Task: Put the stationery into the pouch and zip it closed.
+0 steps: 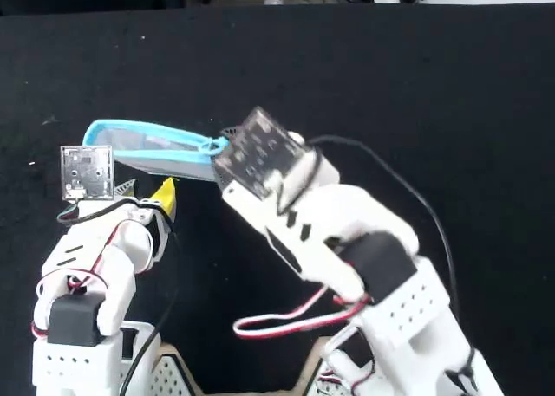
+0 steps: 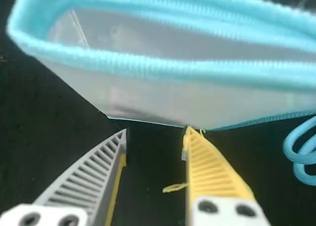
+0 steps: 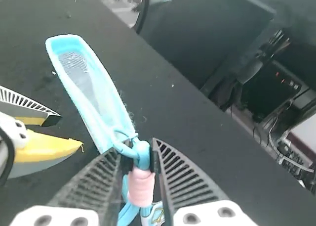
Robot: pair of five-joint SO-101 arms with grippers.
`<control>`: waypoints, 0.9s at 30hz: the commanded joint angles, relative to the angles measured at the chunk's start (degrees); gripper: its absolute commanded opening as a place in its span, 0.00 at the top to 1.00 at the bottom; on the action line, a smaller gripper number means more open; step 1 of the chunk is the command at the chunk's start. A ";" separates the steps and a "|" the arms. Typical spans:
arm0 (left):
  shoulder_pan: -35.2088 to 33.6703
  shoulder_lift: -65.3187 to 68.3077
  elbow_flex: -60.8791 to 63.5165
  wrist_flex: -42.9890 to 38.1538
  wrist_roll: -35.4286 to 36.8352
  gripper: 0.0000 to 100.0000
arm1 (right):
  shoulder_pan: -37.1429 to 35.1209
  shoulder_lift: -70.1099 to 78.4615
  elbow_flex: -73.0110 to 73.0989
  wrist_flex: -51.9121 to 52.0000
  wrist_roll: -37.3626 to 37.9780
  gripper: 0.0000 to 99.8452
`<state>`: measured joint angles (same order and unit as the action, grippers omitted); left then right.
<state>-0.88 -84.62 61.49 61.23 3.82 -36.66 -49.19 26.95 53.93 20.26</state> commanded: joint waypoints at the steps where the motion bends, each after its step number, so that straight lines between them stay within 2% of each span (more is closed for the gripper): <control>1: -0.84 -0.44 -2.07 -4.22 0.62 0.81 | -3.16 4.88 -14.02 6.95 0.62 0.99; 4: -2.42 -0.44 -0.22 -8.44 0.70 0.81 | -6.68 6.02 -18.42 9.93 0.62 0.99; 8: -5.67 -0.44 1.89 -14.15 0.70 0.81 | -7.91 6.29 -20.09 10.46 0.62 0.99; 12: -8.66 -0.53 1.98 -15.21 0.97 0.81 | -7.91 6.29 -19.38 10.64 0.62 0.99; 16: -8.04 -0.79 0.57 -8.79 1.93 0.81 | -7.91 6.29 -17.71 10.29 0.70 0.99; 21: -5.23 -6.68 -6.29 5.98 1.58 0.80 | -7.91 6.37 -16.57 10.29 0.70 0.99; 27: 3.56 -17.23 -13.23 19.16 -7.30 0.70 | -7.91 6.37 -16.57 10.20 0.70 0.99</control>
<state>-3.52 -96.40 54.99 73.19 1.63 -44.31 -42.95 10.95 64.48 20.35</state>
